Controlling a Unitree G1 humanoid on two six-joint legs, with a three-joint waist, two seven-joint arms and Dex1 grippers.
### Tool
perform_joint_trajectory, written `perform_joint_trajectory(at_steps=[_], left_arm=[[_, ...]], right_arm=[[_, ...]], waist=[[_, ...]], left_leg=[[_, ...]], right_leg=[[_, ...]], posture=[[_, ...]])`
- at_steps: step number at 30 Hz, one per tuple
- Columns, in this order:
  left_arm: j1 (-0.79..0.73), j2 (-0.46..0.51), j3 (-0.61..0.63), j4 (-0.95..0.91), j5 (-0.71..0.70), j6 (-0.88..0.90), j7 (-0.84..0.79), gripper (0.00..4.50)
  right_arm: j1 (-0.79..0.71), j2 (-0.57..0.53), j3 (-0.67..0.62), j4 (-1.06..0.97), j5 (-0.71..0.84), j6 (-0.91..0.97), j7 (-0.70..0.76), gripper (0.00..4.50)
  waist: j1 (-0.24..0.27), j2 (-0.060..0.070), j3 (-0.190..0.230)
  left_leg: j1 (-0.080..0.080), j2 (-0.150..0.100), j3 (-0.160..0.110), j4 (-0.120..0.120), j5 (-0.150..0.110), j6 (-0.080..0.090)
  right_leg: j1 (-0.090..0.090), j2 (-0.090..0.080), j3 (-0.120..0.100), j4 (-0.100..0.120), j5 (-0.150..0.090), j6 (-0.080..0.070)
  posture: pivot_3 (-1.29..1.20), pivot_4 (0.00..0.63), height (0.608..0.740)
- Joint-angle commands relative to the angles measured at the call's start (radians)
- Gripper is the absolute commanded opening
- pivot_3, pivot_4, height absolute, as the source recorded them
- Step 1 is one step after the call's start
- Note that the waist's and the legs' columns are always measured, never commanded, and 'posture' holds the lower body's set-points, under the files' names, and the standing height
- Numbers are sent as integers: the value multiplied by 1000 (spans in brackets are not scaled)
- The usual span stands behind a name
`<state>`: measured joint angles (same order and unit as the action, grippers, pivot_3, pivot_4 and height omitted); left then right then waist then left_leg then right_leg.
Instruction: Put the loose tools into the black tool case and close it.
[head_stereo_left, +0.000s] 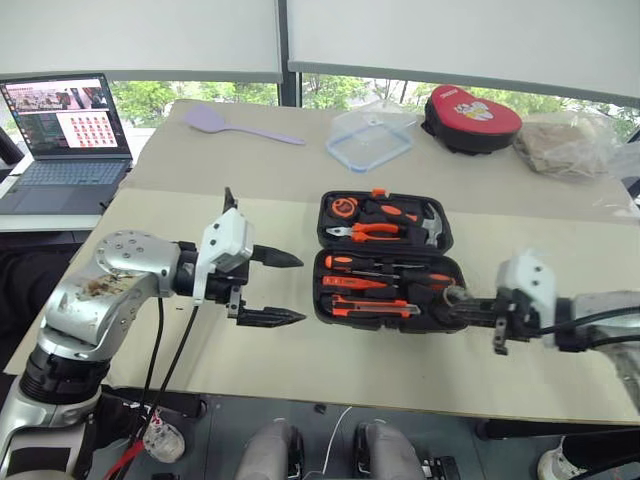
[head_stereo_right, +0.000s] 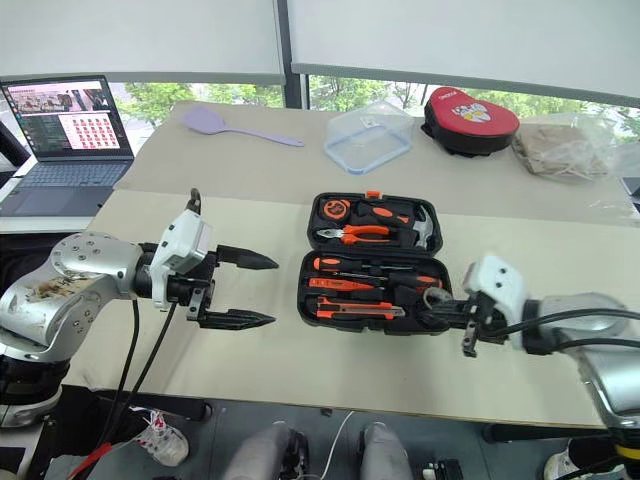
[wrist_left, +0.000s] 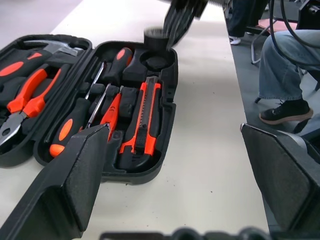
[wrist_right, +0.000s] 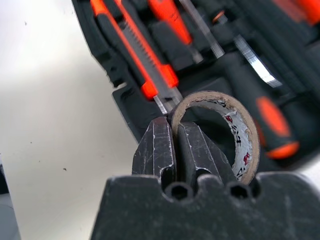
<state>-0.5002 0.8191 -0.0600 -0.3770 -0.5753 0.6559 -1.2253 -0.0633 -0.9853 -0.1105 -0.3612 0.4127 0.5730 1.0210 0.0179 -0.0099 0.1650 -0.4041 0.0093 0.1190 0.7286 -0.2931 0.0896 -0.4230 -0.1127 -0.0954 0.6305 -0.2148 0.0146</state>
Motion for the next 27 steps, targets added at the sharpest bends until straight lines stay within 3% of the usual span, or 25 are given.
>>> perform_joint_trajectory(at_steps=[1,16,24,27], left_arm=[[-17,2,9,-8,-4,-19,6,4500],[-10,-1,1,-9,2,-22,19,4500],[-12,4,2,-6,4,-21,17,4500],[-10,5,3,-6,4,-13,23,4500]], right_arm=[[3,5,-5,-28,-13,-21,-14,20],[-17,40,57,51,-93,-71,-46,20],[28,17,20,17,-99,-85,-31,2700],[51,-3,-55,-26,-42,-47,-7,3756]], waist=[[-1,0,0],[-4,0,0],[-1,0,0],[-1,0,0]], left_leg=[[0,0,0,0,0,0],[1,0,0,0,0,0],[1,0,0,0,0,0],[1,0,0,0,0,0]], right_leg=[[0,0,0,0,0,0],[1,1,0,0,0,0],[1,1,-1,0,0,1],[1,1,-1,0,0,1]], posture=[[0,150,731],[0,150,731],[0,150,731],[0,150,731]])
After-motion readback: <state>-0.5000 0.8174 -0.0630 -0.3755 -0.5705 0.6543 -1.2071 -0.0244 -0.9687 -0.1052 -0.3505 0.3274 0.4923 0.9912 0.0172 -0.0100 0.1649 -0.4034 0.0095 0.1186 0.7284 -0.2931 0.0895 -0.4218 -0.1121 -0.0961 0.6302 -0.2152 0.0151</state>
